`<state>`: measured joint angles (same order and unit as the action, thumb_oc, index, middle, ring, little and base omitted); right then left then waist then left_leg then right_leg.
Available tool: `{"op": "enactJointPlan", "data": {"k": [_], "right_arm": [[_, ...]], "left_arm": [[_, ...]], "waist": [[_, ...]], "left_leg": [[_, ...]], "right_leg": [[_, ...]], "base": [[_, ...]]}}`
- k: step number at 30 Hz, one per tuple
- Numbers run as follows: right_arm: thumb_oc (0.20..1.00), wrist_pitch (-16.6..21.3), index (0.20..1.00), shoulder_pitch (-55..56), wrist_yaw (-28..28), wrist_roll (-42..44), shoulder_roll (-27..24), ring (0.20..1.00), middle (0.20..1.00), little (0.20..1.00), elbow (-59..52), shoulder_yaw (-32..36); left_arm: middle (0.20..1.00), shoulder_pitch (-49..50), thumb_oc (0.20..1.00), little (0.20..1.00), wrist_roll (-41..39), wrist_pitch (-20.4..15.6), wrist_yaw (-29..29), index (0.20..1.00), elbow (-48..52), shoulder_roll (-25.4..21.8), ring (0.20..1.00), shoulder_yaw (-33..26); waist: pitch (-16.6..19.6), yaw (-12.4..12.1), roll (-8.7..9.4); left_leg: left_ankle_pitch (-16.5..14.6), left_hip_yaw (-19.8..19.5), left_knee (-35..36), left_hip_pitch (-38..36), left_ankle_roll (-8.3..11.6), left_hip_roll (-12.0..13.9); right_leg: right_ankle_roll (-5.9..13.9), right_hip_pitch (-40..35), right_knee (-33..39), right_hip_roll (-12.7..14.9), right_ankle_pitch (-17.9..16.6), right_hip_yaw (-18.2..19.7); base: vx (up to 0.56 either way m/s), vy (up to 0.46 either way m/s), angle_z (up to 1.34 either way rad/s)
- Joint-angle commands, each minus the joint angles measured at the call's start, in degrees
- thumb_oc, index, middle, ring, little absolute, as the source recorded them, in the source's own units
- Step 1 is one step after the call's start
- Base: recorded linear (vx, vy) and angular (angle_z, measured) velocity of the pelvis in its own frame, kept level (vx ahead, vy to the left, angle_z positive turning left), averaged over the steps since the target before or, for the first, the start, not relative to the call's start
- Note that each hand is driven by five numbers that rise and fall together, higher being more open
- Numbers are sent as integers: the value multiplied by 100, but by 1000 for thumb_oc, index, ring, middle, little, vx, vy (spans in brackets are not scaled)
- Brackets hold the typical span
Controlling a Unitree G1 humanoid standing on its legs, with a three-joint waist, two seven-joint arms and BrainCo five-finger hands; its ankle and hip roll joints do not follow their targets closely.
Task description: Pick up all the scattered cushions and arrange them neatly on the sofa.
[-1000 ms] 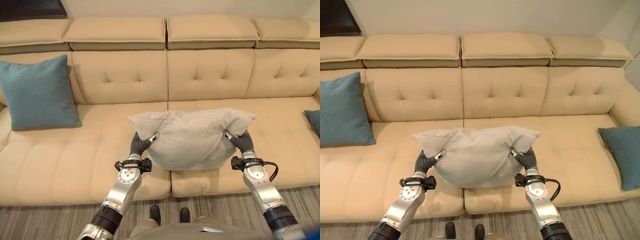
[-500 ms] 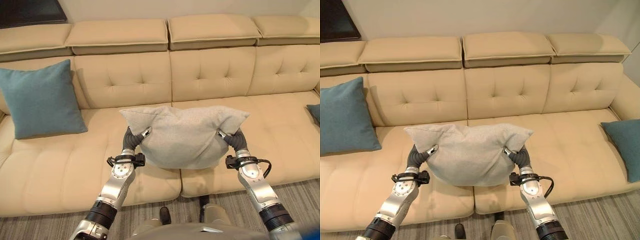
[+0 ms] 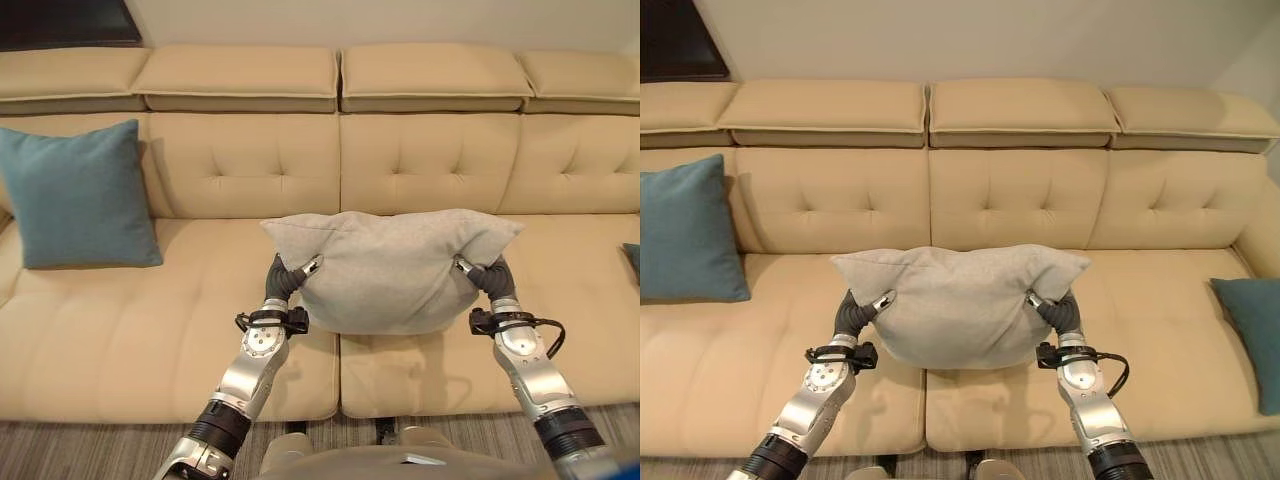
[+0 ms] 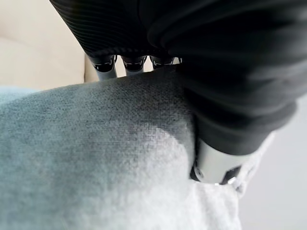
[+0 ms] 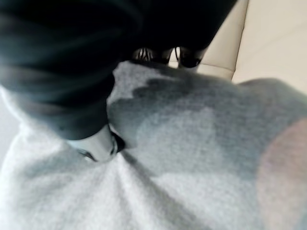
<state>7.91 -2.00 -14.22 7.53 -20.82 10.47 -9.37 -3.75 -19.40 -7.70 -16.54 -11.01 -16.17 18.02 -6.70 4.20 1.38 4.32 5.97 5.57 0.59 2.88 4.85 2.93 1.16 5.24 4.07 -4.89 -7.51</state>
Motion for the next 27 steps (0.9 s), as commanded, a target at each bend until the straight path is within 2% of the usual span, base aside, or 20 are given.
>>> {"op": "enactJointPlan", "data": {"k": [1,8,11,15,19,27], "right_arm": [[200,443,200,-637,-45,-219,159,200,200,200,-466,30],[200,437,200,-1469,-196,-378,57,200,200,200,-446,-204],[200,394,200,-2303,-417,-543,15,200,200,200,-277,-489],[200,289,200,-3752,-934,-693,-195,200,200,200,292,-865],[200,231,200,-4691,-1200,-658,-532,200,200,200,816,-997],[200,154,200,-5553,-1347,-514,-884,200,200,200,1492,-1198]], "left_arm": [[200,-483,200,200,171,-590,83,200,826,-99,200,-28],[200,-1253,200,200,346,-631,-150,200,656,-209,200,40],[200,-2032,200,200,359,-702,-458,200,380,-166,200,135],[200,-3540,200,200,287,-823,-962,200,-394,-223,200,396],[200,-4430,200,200,290,-908,-1210,200,-913,-356,200,482],[200,-5226,200,200,108,-989,-1362,200,-1579,-612,200,512]], "waist": [[486,-178,172],[526,-258,196],[445,-287,170],[263,-255,86],[164,-260,55],[90,-281,81]], "left_leg": [[-670,163,-619,-31,72,-123],[-705,287,-422,-118,8,-204],[-611,329,-191,-96,11,-215],[-344,274,-57,529,90,-183],[-160,200,-57,1073,194,-154],[30,110,-57,1679,291,-142]], "right_leg": [[521,-360,-626,397,702,172],[631,-328,-521,480,604,215],[698,-194,-338,483,445,202],[756,416,-66,434,147,226],[763,934,-24,387,16,206],[751,1500,-24,377,-105,168]], "base": [[131,167,-14],[66,54,-2],[31,-5,-5],[-124,-33,-5],[-89,-24,7],[-14,-7,0]]}}
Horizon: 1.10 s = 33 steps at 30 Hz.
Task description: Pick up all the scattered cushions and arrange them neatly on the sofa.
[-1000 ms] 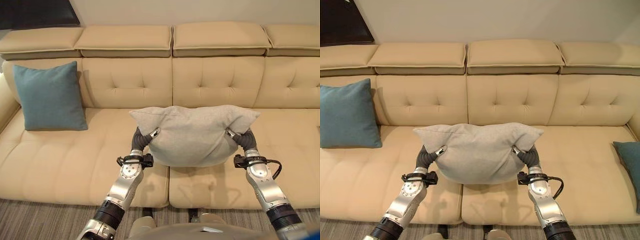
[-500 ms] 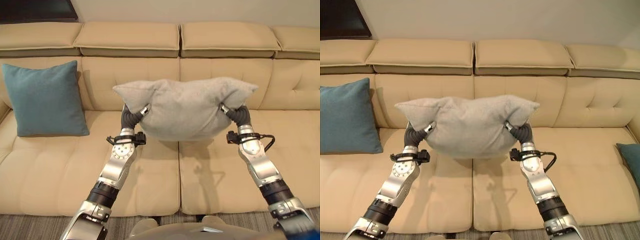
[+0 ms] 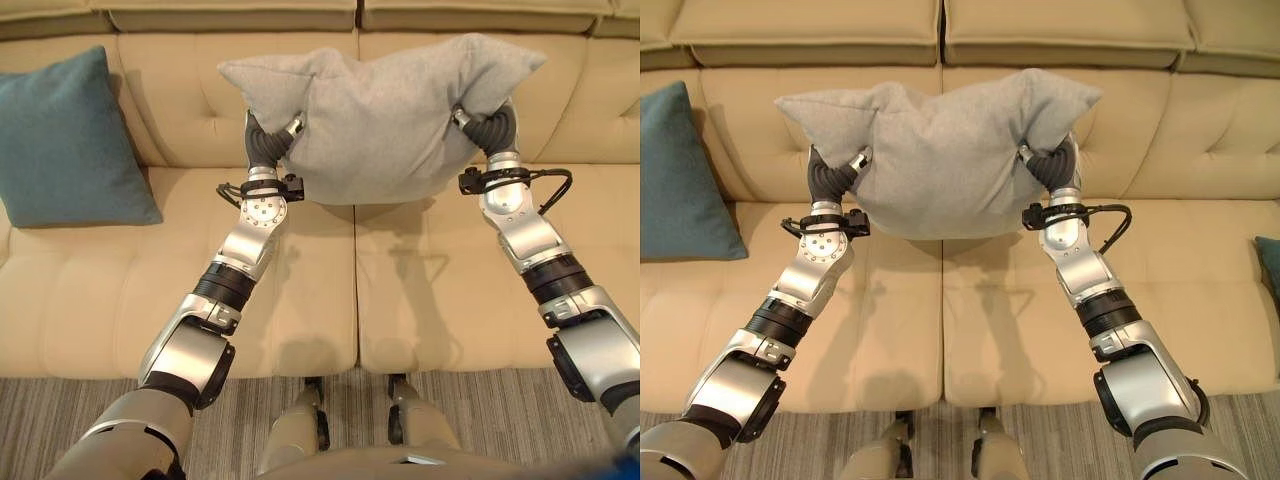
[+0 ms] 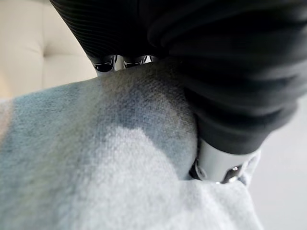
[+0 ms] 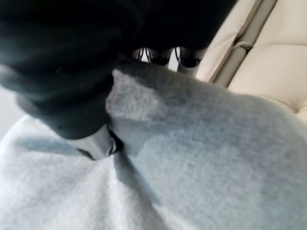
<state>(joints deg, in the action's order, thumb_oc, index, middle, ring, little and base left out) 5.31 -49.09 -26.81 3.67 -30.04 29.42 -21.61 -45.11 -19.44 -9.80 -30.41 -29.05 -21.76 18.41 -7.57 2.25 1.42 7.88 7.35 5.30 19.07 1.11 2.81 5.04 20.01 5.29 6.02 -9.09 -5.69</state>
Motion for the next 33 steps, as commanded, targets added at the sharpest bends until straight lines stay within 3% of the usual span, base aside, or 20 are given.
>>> {"op": "enactJointPlan", "data": {"k": [1,10,15,16,17,18,19,20,21,27,33], "right_arm": [[200,401,200,-852,-86,-118,48,200,200,200,-362,19],[200,337,200,-855,25,-79,130,200,200,200,1,-148],[200,282,200,-995,80,-225,-88,200,200,200,191,-281],[200,261,200,-1039,65,-267,-132,200,200,200,270,-288],[291,241,291,-1074,47,-304,-156,291,291,291,318,-306],[473,231,473,-1131,38,-342,-184,473,473,473,392,-339],[658,202,658,-1188,18,-367,-219,658,658,658,465,-364],[900,185,900,-1232,-5,-405,-250,900,900,900,515,-390],[1000,135,1000,-1334,-64,-478,-351,1000,1000,1000,621,-415],[1000,-27,1000,-1614,-14,-630,-871,1000,1000,1000,1109,-677],[1000,-267,1000,-1571,301,-680,-1561,1000,1000,1000,2083,-1015]], "left_arm": [[200,-1113,200,200,96,-780,19,200,212,-70,200,470],[200,-1077,200,200,80,-675,80,200,18,-74,200,500],[200,-1104,200,200,197,-610,201,200,-88,-77,200,611],[285,-1153,285,285,210,-588,197,285,-184,-68,285,613],[448,-1175,448,448,215,-576,177,448,-242,-60,448,611],[884,-1228,884,884,220,-569,166,884,-310,-50,884,621],[1000,-1278,1000,1000,209,-562,154,1000,-387,-45,1000,618],[1000,-1318,1000,1000,197,-564,134,1000,-432,-45,1000,612],[1000,-1380,1000,1000,191,-554,103,1000,-499,-55,1000,589],[1000,-1645,1000,1000,189,-454,191,1000,-923,-378,1000,582],[1000,-1822,1000,1000,219,-237,396,1000,-1998,-1445,1000,493]], "waist": [[148,-91,70],[-143,-141,34],[-320,-183,-17],[-326,-182,-26],[-334,-180,-23],[-337,-175,-22],[-345,-174,-16],[-355,-174,-10],[-365,-178,7],[-364,-196,36],[-255,-227,18]], "left_leg": [[-312,-33,-30,-139,472,63],[-220,-57,-30,90,500,29],[-126,-97,-30,295,548,4],[-106,-101,-30,367,556,2],[-102,-102,-30,385,560,0],[-93,-107,-30,412,564,-4],[-85,-113,-30,435,570,-5],[-77,-115,-30,446,575,-3],[-68,-122,-30,466,587,-8],[-78,-120,-30,424,613,-16],[-127,-112,-30,197,626,-5]], "right_leg": [[540,-351,-29,181,311,-11],[541,-116,-42,214,257,-40],[537,80,-48,235,205,-93],[539,143,-49,239,191,-119],[542,164,-46,243,184,-126],[542,188,-44,243,181,-124],[543,203,-44,241,177,-130],[546,211,-43,243,176,-139],[550,234,-44,245,161,-147],[566,181,-34,258,157,-192],[591,-49,-29,285,172,-246]], "base": [[0,0,0],[-4,-1,0],[-48,-16,2],[-43,-15,8],[-33,-12,17],[-20,-12,15],[-17,-15,10],[0,0,0],[0,0,0],[0,0,0],[10,-2,5]]}}
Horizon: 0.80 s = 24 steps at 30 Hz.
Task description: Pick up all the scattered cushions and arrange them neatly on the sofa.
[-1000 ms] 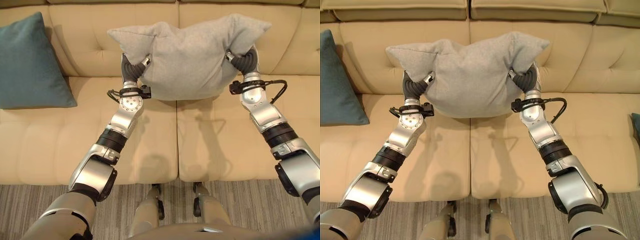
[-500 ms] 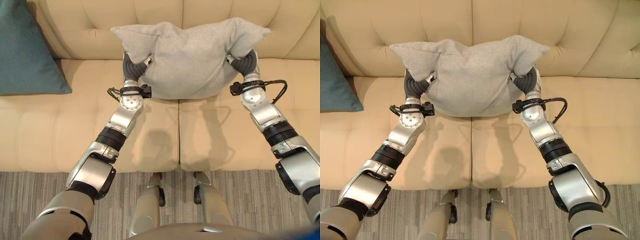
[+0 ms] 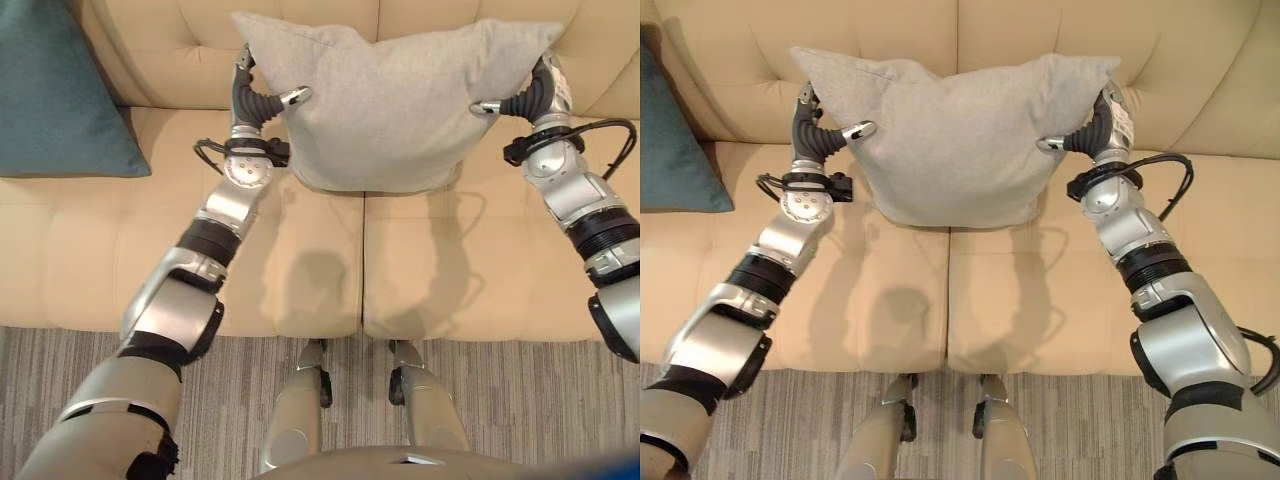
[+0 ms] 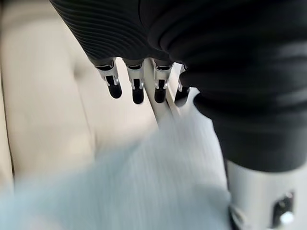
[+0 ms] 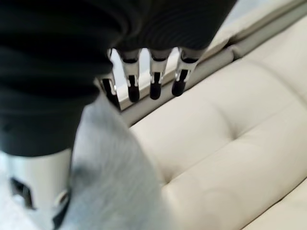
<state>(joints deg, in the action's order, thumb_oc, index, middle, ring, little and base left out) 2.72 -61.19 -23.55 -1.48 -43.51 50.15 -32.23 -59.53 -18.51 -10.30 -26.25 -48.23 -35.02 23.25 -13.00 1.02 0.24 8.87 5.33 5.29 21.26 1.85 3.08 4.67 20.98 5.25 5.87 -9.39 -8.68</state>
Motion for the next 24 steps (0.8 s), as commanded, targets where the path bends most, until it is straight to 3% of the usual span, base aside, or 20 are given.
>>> {"op": "enactJointPlan", "data": {"k": [1,5,7,13,16,17,20,22,24], "right_arm": [[1000,-45,1000,-337,11,-219,-321,1000,1000,1000,99,19],[1000,-139,1000,-61,81,-344,-751,1000,1000,1000,387,129],[1000,-189,1000,310,44,-250,-827,1000,1000,1000,390,522],[1000,-132,1000,1646,38,-177,-754,1000,1000,1000,-340,1544],[1000,-96,1000,3270,104,-372,-256,1000,1000,1000,-1348,2527],[1000,-73,1000,3863,200,-462,87,1000,1000,1000,-1574,2816],[1000,-13,1000,4693,334,-489,677,1000,1000,1000,-1754,3205],[1000,47,1000,5291,534,-633,1244,1000,1000,1000,-1449,3235],[1000,62,1000,5485,615,-586,1403,1000,1000,1000,-1335,3246]], "left_arm": [[1000,-358,1000,1000,154,-156,11,1000,-163,-261,1000,-23],[1000,4,1000,1000,302,-69,71,1000,-282,-795,1000,-273],[1000,383,1000,1000,404,-43,96,1000,-91,-910,1000,-504],[1000,1748,1000,1000,685,-98,229,1000,1008,-865,1000,-1103],[1000,3398,1000,1000,847,-96,369,1000,2105,-356,1000,-1749],[1000,4075,1000,1000,798,-76,512,1000,2272,39,1000,-1996],[1000,4953,1000,1000,1026,109,743,1000,2137,386,1000,-2258],[1000,5749,1000,1000,1477,370,1095,1000,1402,792,1000,-2351],[1000,5927,1000,1000,1550,426,1200,1000,1093,907,1000,-2281]], "waist": [[311,-101,130],[400,-100,120],[437,-91,115],[519,-56,161],[668,-37,225],[725,-27,252],[816,-1,262],[913,31,230],[918,50,216]], "left_leg": [[-235,91,-29,-49,552,-34],[-281,119,-29,-191,542,-30],[-313,126,-29,-271,533,-15],[-403,136,-29,-514,508,14],[-500,126,-29,-814,471,24],[-552,128,-29,-953,444,35],[-609,154,-29,-1199,413,50],[-671,210,-29,-1484,359,80],[-690,227,-29,-1576,339,85]], "right_leg": [[631,-169,-25,301,205,47],[636,-308,-25,319,228,36],[634,-380,-25,327,251,11],[622,-611,-25,315,320,-3],[594,-937,-25,300,423,-30],[579,-1092,-25,290,472,-40],[571,-1318,-25,270,523,-47],[553,-1553,-25,239,569,-18],[544,-1640,-25,224,590,9]], "base": [[27,13,7],[13,6,5],[0,0,0],[24,-1,2],[113,-14,0],[100,-9,0],[51,-3,-6],[7,-10,-7],[-25,-17,-12]]}}
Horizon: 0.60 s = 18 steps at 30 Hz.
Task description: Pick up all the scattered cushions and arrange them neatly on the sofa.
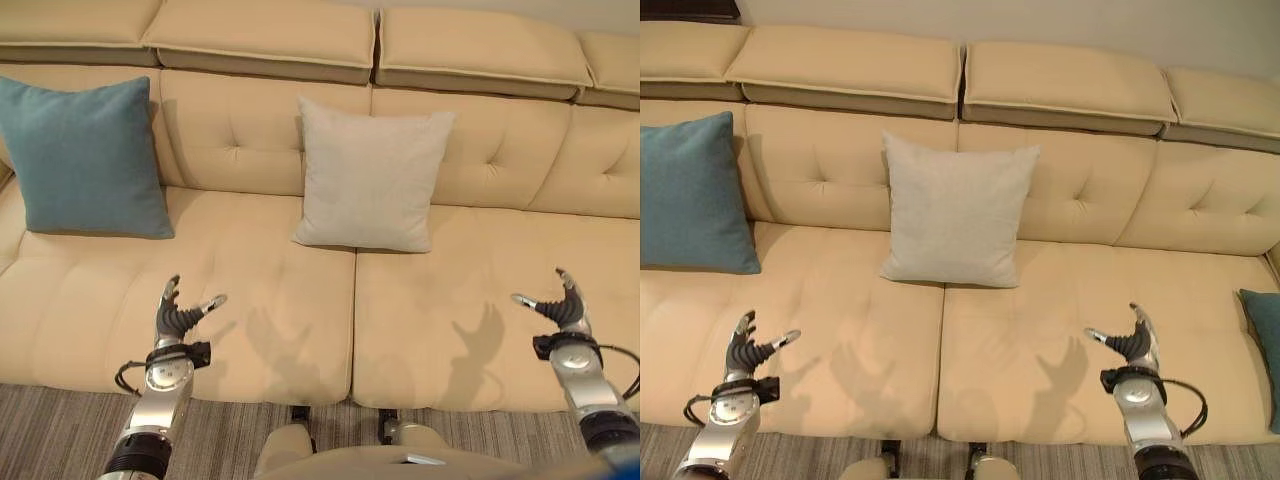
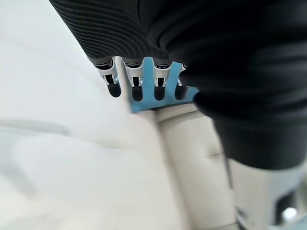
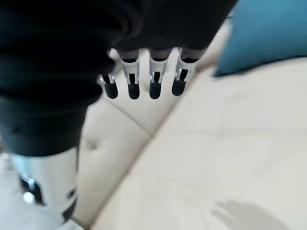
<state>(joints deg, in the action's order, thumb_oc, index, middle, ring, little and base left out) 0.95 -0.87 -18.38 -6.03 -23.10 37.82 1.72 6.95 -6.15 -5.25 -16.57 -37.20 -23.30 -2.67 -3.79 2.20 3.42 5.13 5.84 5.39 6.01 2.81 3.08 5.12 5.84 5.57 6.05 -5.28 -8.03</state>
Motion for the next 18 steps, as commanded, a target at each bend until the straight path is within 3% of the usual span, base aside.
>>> {"op": "enactJointPlan", "data": {"k": [1,8,16,18], "right_arm": [[1000,265,1000,-364,191,-196,-475,1000,1000,1000,111,-208],[1000,235,1000,102,446,-127,260,1000,1000,1000,1939,-651],[1000,164,1000,-76,499,-63,431,1000,1000,1000,2791,-1019],[1000,167,1000,-173,481,-48,401,1000,1000,1000,2856,-1075]], "left_arm": [[1000,-530,1000,1000,439,-42,384,1000,-435,-90,1000,384],[1000,-320,1000,1000,592,122,595,1000,-2401,682,1000,792],[1000,-649,1000,1000,682,166,578,1000,-2597,784,1000,1167],[1000,-776,1000,1000,700,165,582,1000,-2582,811,1000,1246]], "waist": [[19,-44,-135],[82,82,-213],[-66,128,-240],[-234,94,-114]], "left_leg": [[-332,200,-39,-153,226,101],[-334,254,-39,-521,251,241],[-86,185,-217,-494,381,525],[-400,13,-994,-210,336,432]], "right_leg": [[486,-226,-57,185,211,-42],[376,-586,-83,36,404,36],[137,-791,-98,-256,680,83],[85,-707,-152,-174,587,115]], "base": [[-42,-18,-18],[-67,-57,-11],[-127,-109,3],[-216,-55,2]]}}
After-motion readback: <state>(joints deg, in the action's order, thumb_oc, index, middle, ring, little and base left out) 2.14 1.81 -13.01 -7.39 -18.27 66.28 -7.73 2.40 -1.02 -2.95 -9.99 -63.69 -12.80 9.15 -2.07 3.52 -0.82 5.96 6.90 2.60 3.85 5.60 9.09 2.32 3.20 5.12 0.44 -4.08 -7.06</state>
